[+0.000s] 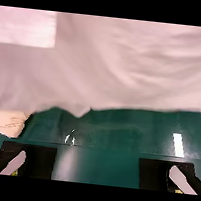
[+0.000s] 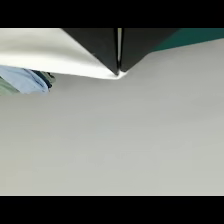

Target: Fold the shirts.

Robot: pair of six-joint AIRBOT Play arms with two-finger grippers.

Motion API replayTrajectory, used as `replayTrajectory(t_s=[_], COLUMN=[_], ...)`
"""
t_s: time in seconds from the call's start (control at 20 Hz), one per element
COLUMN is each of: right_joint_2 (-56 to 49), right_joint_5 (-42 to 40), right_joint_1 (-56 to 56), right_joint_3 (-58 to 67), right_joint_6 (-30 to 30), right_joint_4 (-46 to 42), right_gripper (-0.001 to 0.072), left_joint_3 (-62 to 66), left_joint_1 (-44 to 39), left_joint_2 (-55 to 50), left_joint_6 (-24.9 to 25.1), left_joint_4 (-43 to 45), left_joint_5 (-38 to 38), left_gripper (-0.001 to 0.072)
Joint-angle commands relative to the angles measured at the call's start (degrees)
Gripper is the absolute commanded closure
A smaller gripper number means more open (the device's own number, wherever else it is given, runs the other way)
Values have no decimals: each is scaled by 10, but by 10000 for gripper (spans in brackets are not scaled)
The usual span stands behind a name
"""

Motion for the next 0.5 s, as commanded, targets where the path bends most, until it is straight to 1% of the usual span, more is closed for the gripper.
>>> replayTrajectory(t_s=[0.0,0.05,0.1,0.25,0.35,0.45], right_joint_2=[-26,-45,-71,-160,-236,-323], right_joint_5=[19,26,32,33,31,27], right_joint_1=[-2,6,23,106,136,143], right_joint_3=[-69,-94,-117,-185,-213,-196], right_joint_6=[17,18,24,28,28,26], right_joint_4=[-2,-2,-22,-127,-150,-150], right_gripper=[701,701,701,701,701,700], left_joint_3=[-84,-120,-152,-206,-211,-211], left_joint_1=[0,0,0,-39,-73,-90], left_joint_2=[-34,-55,-85,-198,-292,-376], left_joint_6=[-5,-5,-5,2,2,2], left_joint_4=[-11,-17,-19,2,37,53], left_joint_5=[-19,-33,-50,-83,-90,-71], left_gripper=[686,686,685,685,685,685])
